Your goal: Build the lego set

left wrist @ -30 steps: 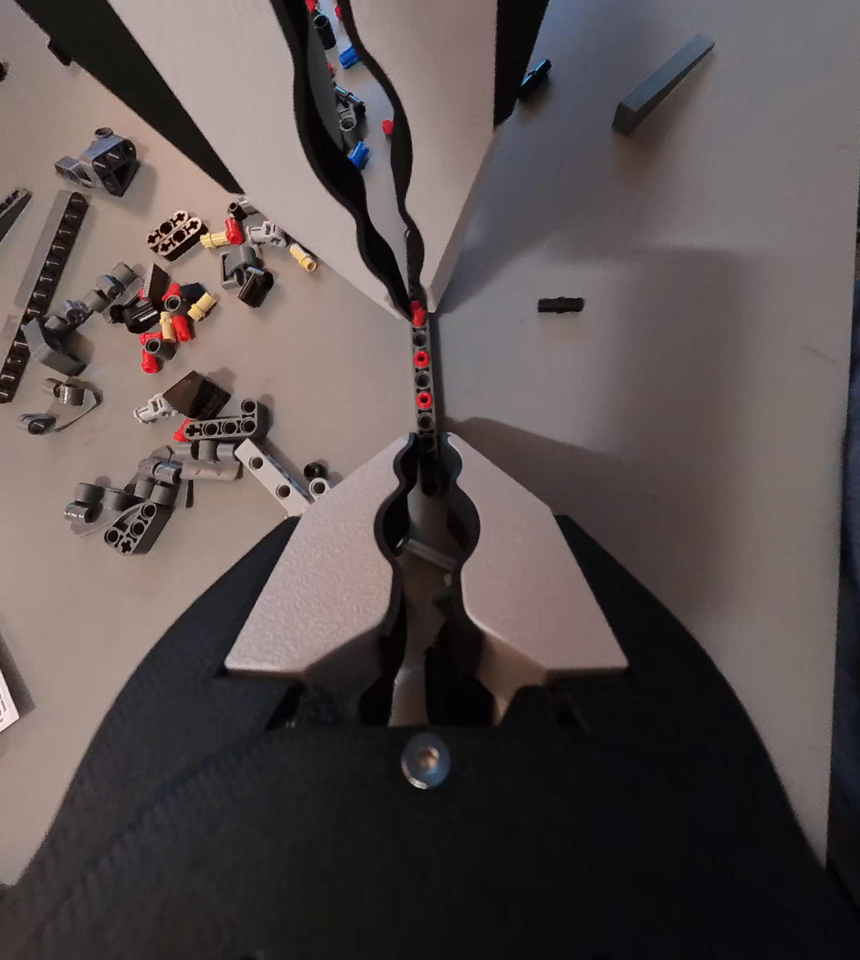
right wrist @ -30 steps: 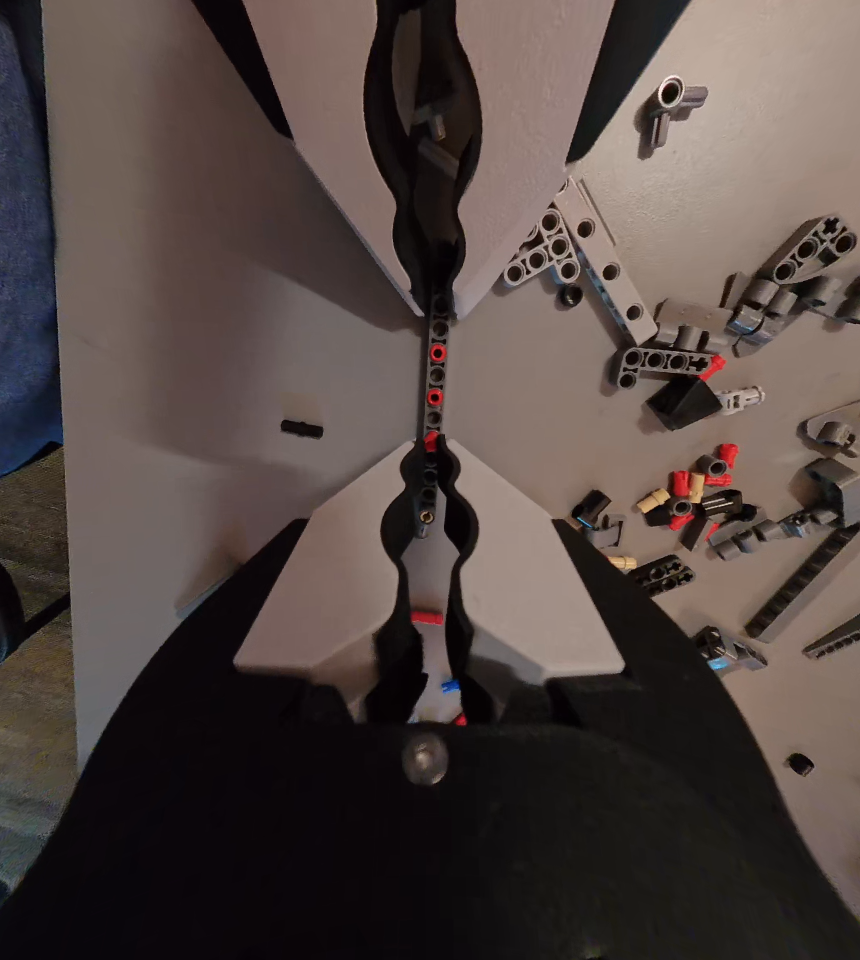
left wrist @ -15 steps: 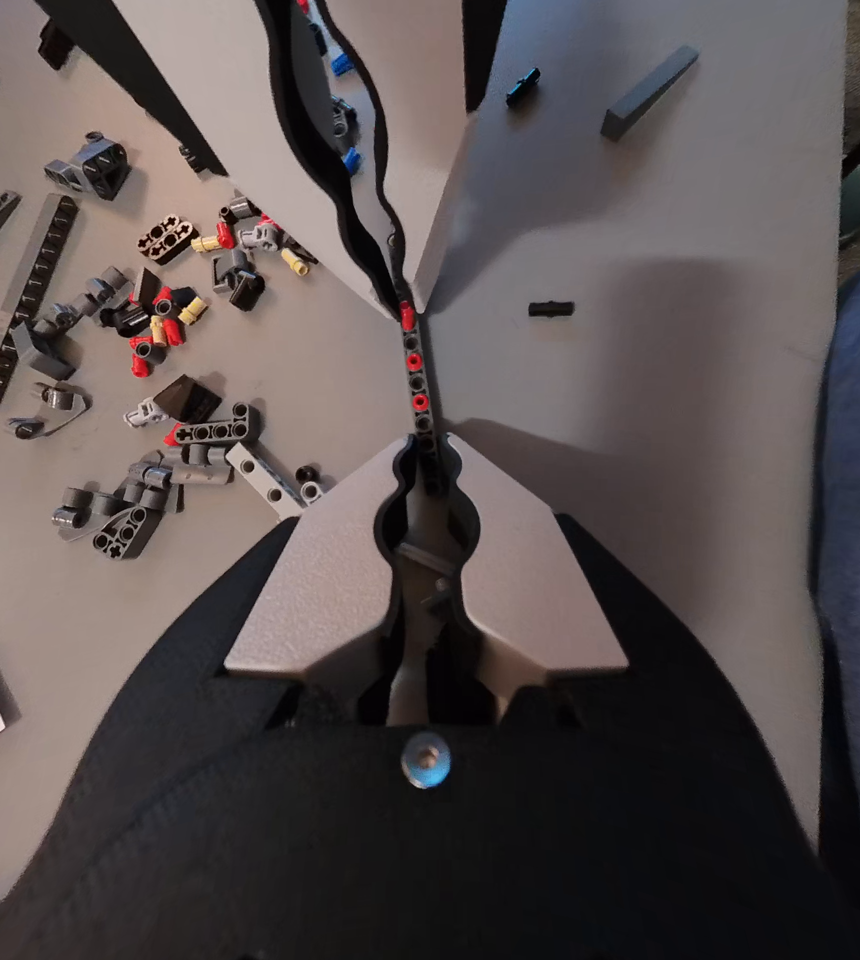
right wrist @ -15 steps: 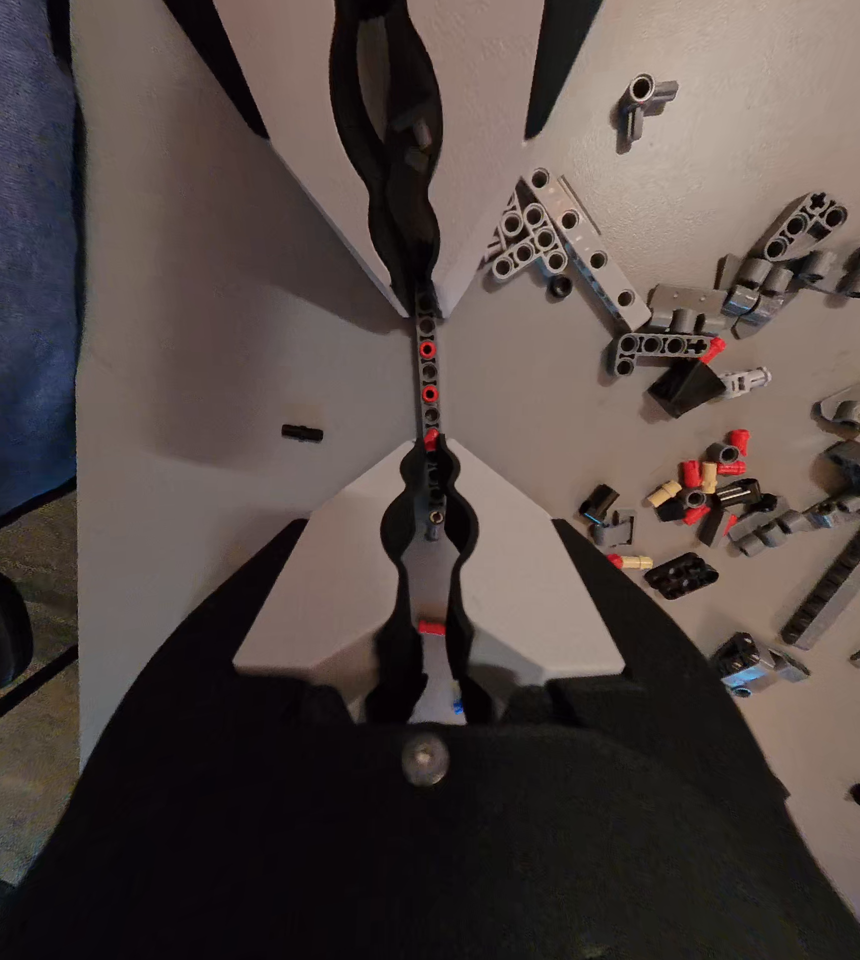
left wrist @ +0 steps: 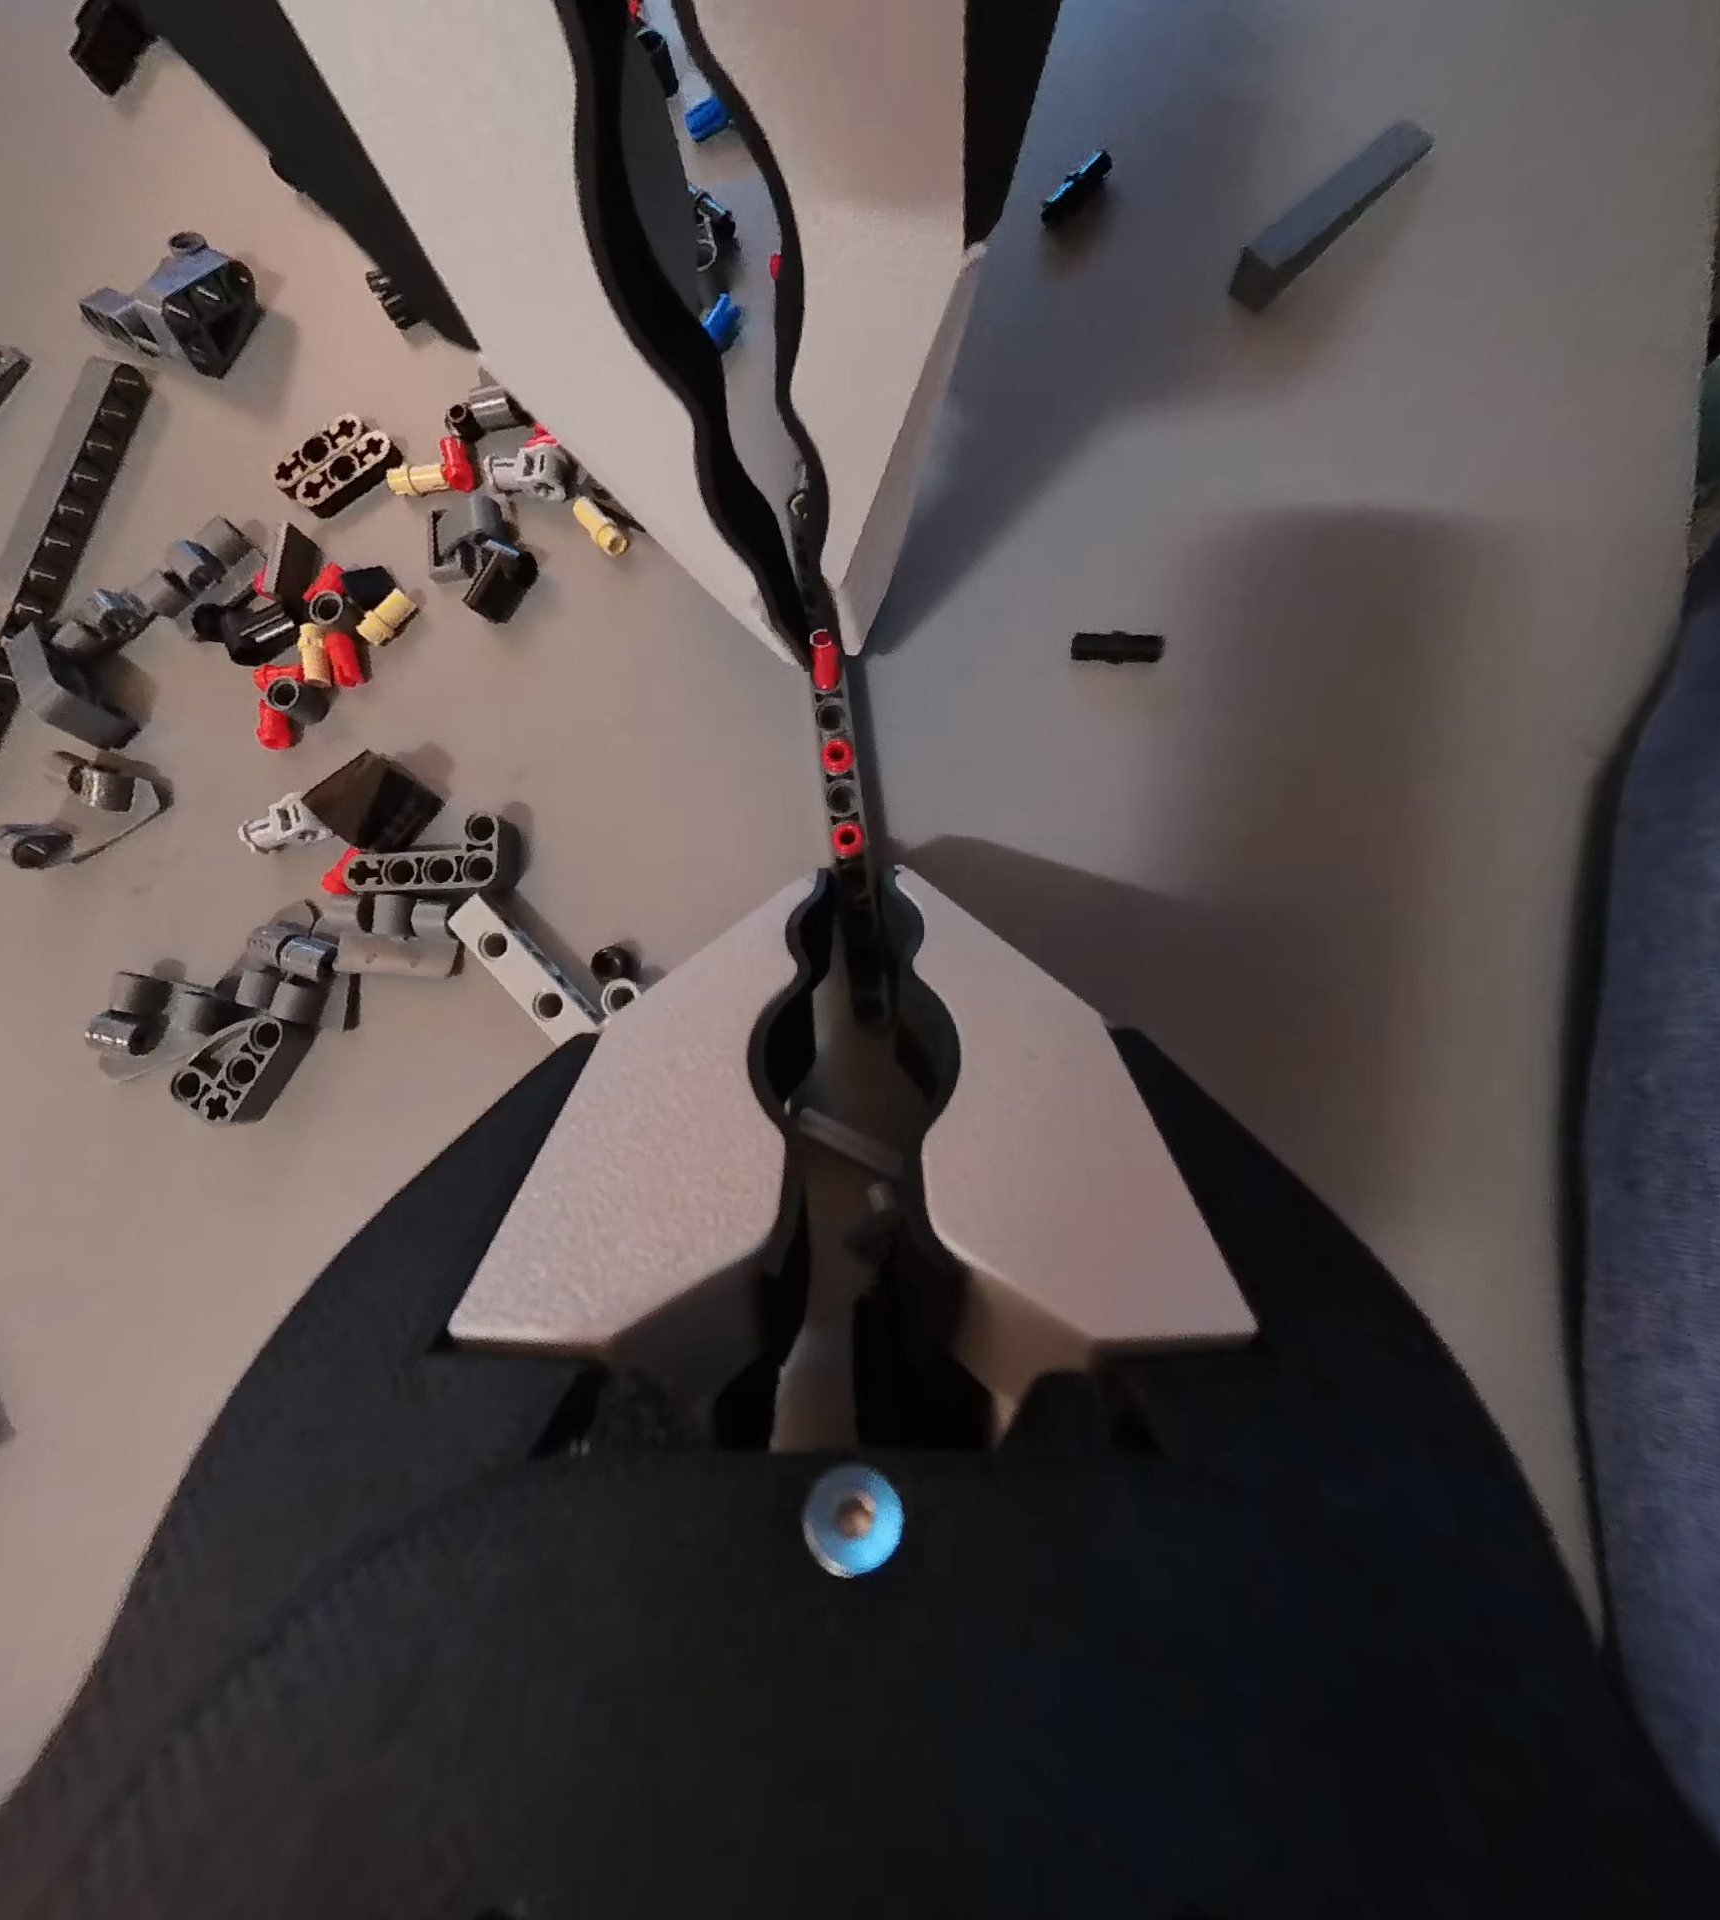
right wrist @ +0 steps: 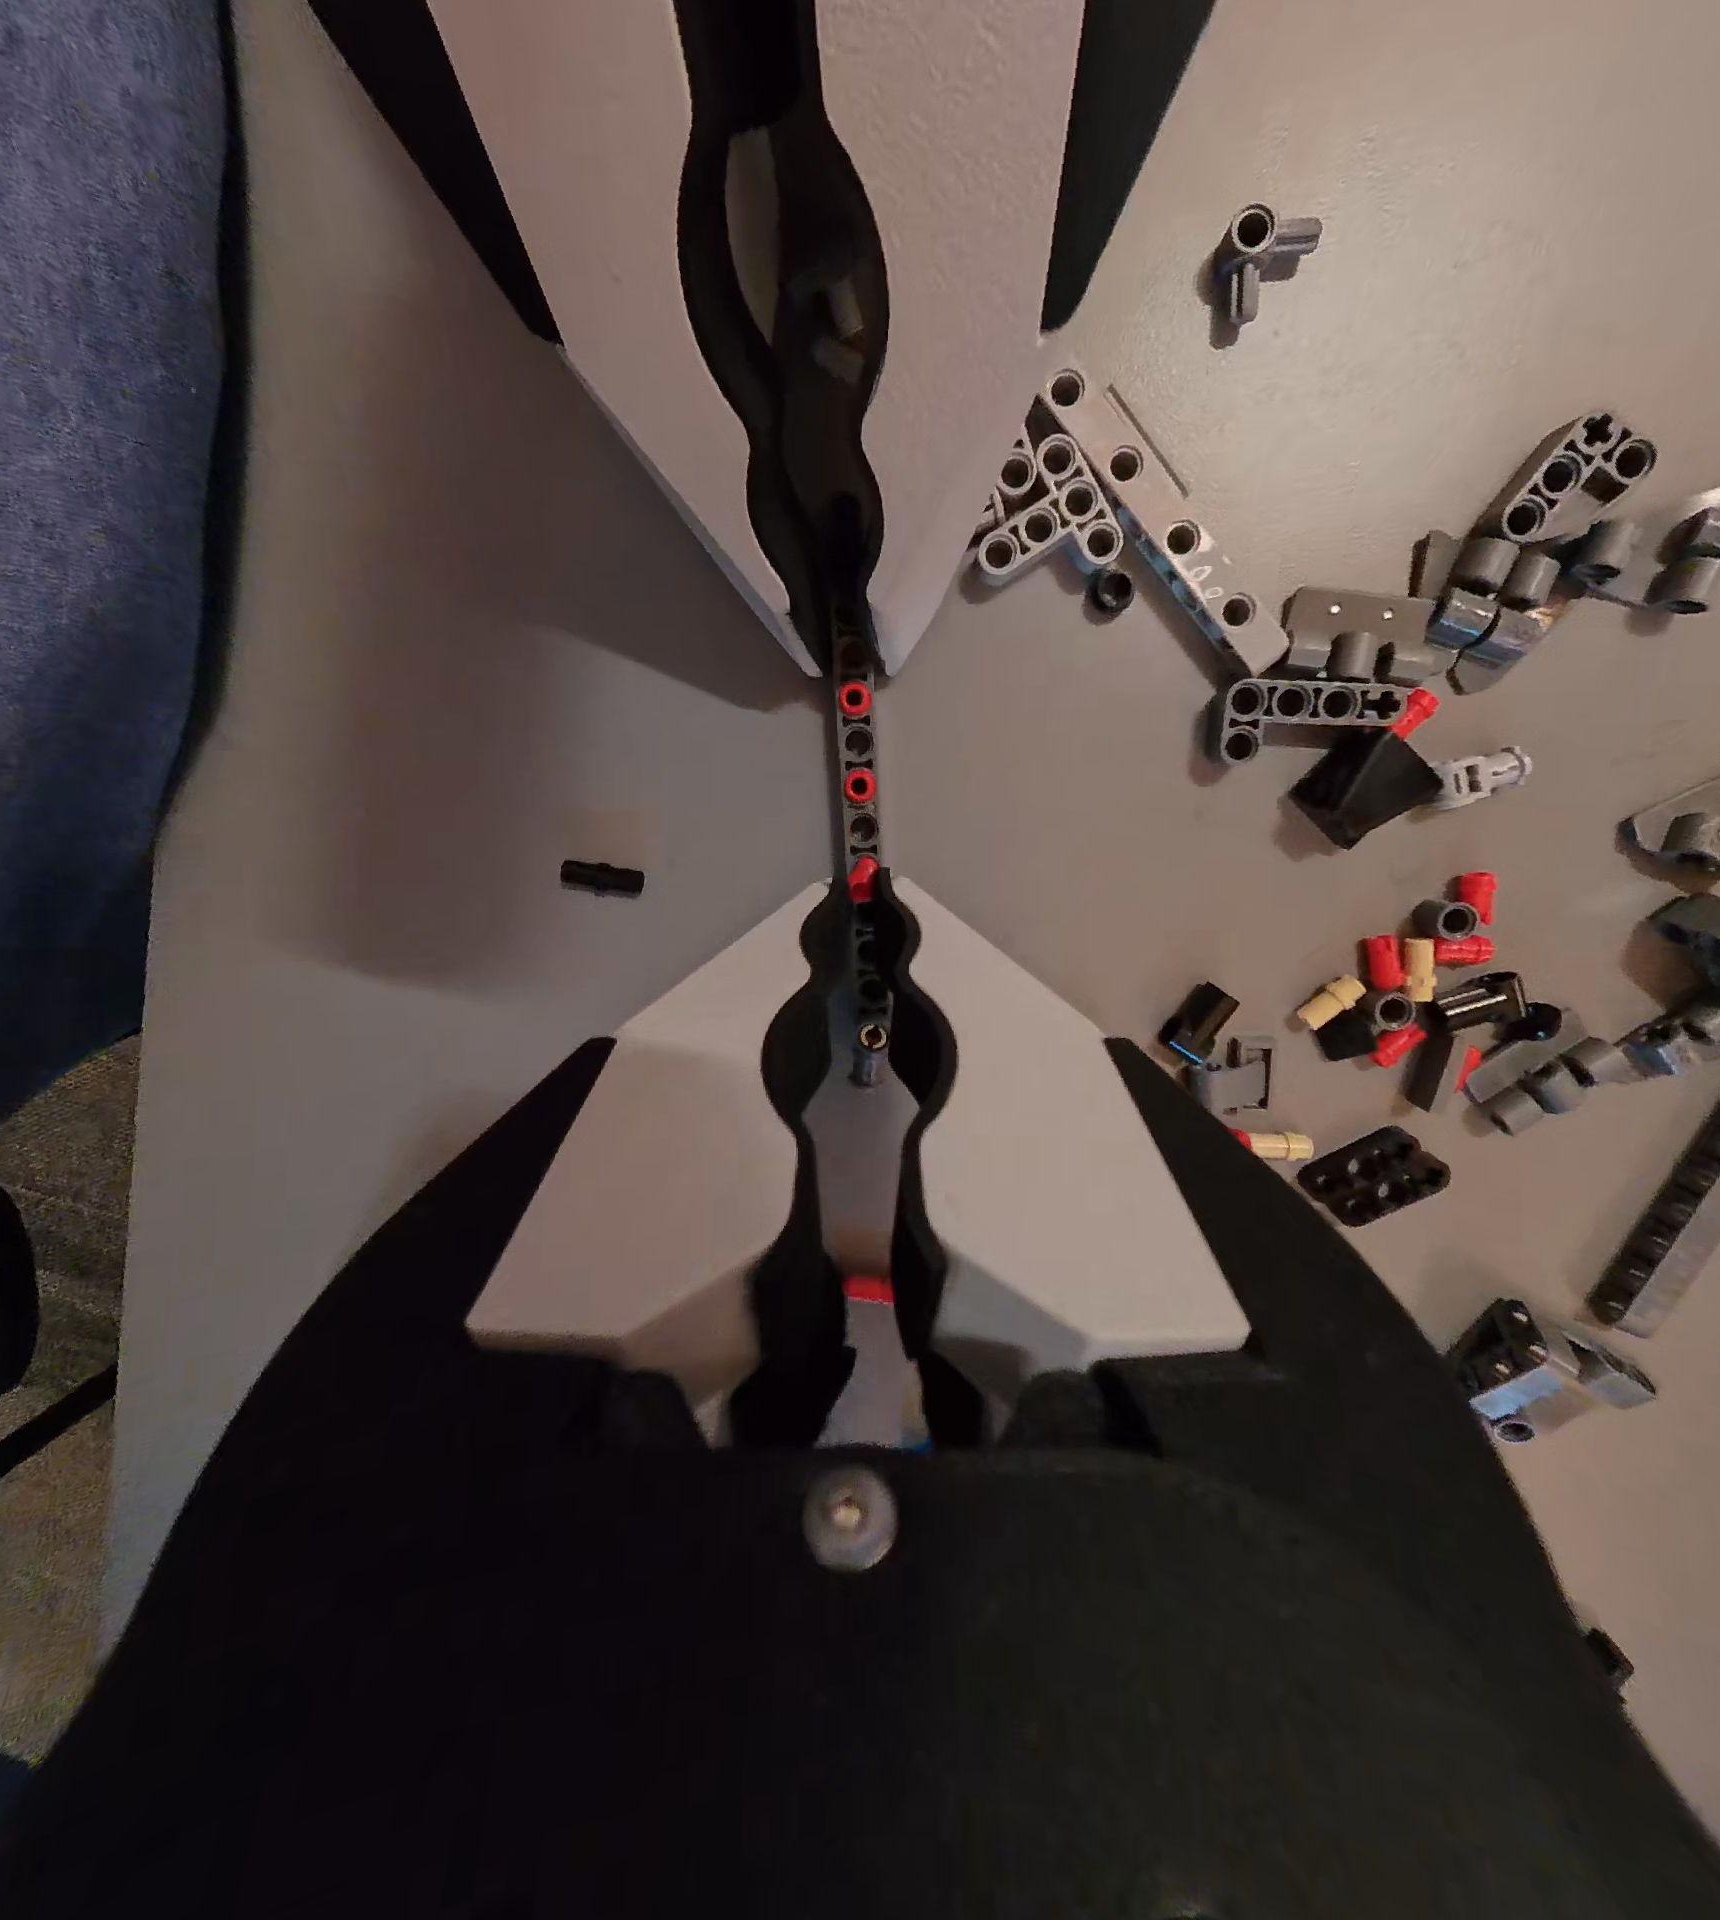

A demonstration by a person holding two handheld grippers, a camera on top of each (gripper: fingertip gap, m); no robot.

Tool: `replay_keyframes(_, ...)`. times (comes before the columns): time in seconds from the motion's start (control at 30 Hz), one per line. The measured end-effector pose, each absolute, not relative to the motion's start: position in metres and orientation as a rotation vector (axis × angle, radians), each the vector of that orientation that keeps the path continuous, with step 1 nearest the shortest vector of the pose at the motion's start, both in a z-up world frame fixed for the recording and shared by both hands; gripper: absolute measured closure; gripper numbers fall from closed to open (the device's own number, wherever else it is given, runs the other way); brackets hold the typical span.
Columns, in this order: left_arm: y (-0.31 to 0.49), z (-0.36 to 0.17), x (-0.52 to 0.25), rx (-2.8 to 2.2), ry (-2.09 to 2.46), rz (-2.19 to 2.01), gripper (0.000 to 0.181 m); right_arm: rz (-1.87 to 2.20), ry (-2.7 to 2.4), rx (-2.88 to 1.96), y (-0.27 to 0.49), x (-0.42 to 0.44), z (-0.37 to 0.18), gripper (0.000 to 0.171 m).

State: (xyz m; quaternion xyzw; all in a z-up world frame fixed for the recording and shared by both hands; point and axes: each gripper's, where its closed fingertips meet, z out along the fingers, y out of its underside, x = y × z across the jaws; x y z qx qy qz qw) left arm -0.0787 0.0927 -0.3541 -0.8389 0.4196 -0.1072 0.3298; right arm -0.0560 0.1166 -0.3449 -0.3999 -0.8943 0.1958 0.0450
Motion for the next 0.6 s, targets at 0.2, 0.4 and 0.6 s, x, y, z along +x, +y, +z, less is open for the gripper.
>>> replay_keyframes(0.2, 0.0926, -0.3538, -0.0795, -2.19, 1.08, -0.251, 0.175, 0.615, -2.719, -1.217, 0.1162, -0.0565, -0.345, 0.17)
replay_keyframes(0.4, 0.0916, -0.3537, -0.0817, -2.175, 1.071, -0.23, 0.175, 0.647, -2.696, -1.228, 0.1149, -0.058, -0.3443, 0.17)
replay_keyframes(0.6, 0.0913, -0.3536, -0.0819, -2.169, 1.078, -0.225, 0.176, 0.649, -2.658, -1.272, 0.12, -0.0539, -0.339, 0.17)
